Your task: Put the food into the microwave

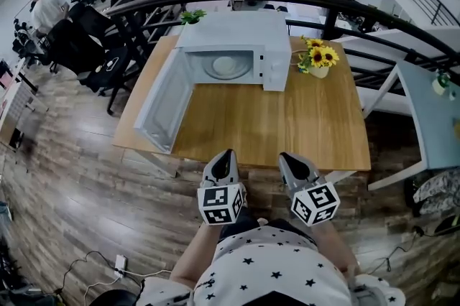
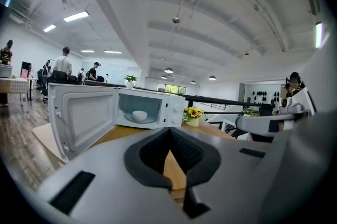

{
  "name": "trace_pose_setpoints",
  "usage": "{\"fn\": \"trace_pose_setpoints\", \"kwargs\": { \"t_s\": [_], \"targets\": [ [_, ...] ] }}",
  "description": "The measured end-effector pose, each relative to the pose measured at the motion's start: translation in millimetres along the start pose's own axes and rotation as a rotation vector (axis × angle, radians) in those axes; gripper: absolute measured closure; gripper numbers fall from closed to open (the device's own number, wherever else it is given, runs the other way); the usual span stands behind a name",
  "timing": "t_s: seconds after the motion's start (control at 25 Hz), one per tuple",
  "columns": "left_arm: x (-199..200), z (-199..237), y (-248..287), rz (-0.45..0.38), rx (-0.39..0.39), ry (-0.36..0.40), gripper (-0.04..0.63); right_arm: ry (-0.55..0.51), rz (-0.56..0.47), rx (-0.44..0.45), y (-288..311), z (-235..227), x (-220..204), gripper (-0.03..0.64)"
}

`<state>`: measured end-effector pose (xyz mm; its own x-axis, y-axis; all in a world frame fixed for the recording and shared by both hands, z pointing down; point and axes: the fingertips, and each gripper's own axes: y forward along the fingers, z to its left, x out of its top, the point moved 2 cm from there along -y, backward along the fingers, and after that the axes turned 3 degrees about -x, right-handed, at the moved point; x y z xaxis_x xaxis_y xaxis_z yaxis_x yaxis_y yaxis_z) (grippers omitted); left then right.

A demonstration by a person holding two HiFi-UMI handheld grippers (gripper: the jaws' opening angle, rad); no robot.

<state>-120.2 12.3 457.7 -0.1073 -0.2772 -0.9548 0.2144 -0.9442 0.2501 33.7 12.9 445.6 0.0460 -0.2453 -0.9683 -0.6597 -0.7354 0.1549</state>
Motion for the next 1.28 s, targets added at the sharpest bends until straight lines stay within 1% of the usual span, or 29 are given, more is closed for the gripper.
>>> {"fn": "trace_pose_setpoints", "kwargs": {
  "t_s": [0.36,0.52,0.72,1.28],
  "targets": [
    [-3,-3,-4,0.003,-0.015,0.01,0.592,0.004,-0.003,-0.004,-5,3,-3,0.612],
    [-3,-4,-2,0.003,-0.022,0.014,0.592,-0.014,0.001,-0.014,-6,2,-5,0.612],
    [-4,-4,-1,0.008,-0.027,0.013,0.592,-0.03,-0.001,-0.008,-7,4,-4,0.612],
    [-5,-5,8,0.012,-0.04,0.006,0.592,-0.031,0.017,0.009,0,0,-7,0.612]
  ]
}}
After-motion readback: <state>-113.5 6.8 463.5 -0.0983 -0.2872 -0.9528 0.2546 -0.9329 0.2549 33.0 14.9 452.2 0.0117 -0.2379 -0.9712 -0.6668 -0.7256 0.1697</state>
